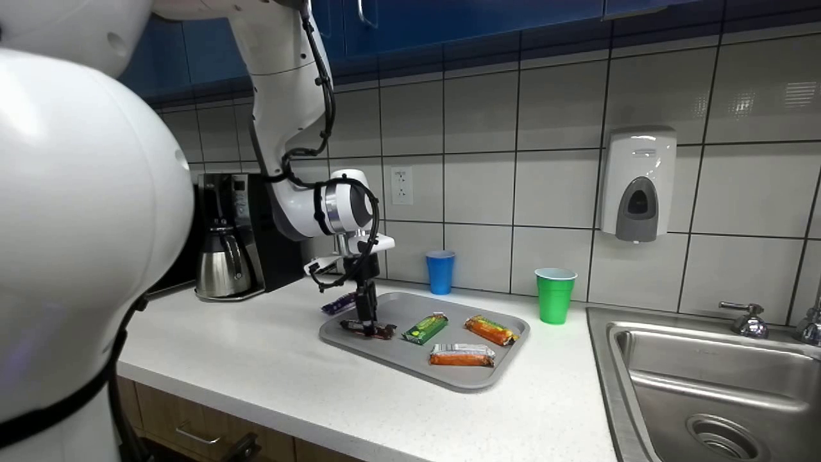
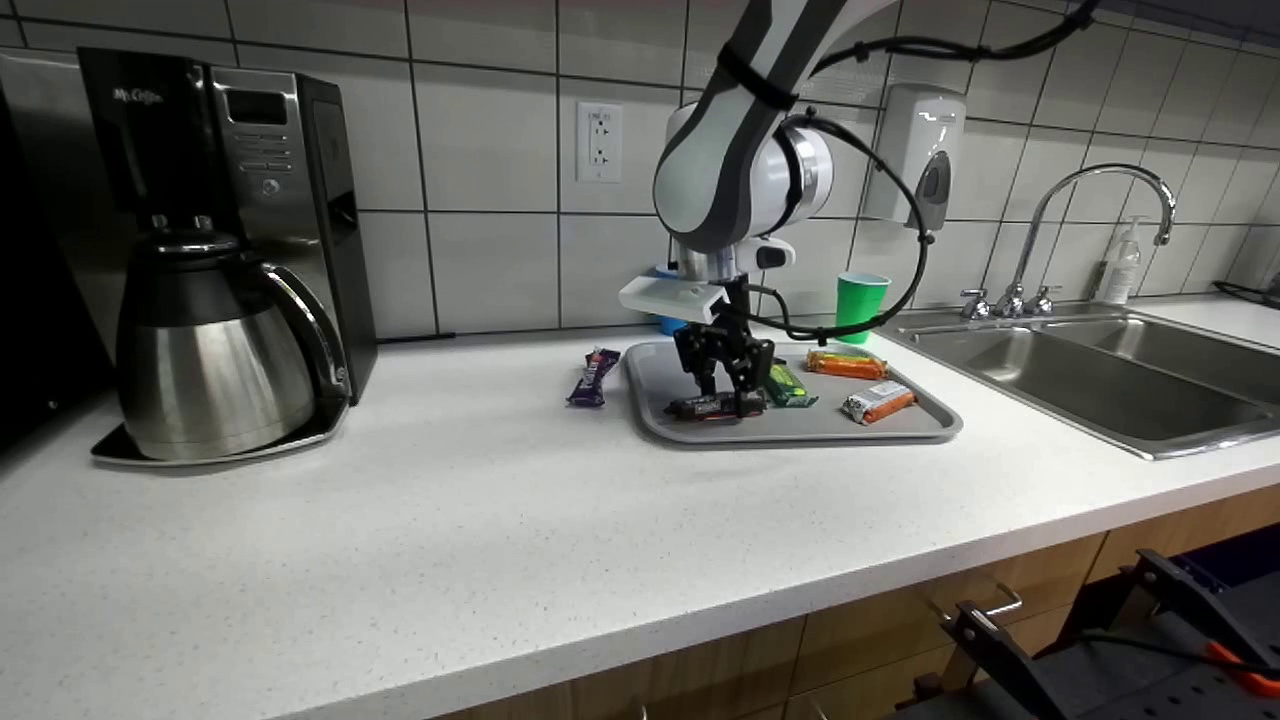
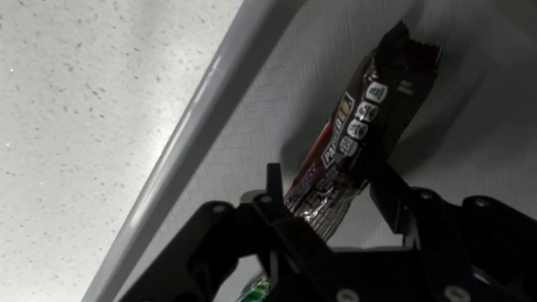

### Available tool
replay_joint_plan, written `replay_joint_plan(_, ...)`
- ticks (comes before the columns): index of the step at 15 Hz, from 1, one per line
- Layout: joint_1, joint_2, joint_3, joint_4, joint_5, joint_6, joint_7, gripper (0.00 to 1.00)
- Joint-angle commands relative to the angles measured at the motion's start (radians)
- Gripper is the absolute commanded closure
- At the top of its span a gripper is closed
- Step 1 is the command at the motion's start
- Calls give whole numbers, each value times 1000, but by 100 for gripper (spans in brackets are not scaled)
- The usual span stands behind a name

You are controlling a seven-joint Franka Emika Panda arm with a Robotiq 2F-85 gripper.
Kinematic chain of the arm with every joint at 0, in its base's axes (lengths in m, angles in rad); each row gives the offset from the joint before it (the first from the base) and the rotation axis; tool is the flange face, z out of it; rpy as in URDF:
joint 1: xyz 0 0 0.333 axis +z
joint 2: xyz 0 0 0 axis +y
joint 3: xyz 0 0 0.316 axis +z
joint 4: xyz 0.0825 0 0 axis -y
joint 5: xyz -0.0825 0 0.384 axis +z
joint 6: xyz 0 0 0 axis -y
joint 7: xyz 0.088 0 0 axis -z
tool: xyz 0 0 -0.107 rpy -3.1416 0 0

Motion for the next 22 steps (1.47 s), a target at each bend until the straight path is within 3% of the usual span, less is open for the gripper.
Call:
replay_joint_plan(1, 0, -1, -1, 4, -3, 10, 23, 73)
replay_joint_plan(5, 3, -17, -1, -7, -4, 14, 23, 100)
replay_joint_plan(7, 3, -28, 2, -18, -1, 18, 20, 96)
replay_joint_plan(22, 23, -175, 51, -137, -7, 35, -2, 96)
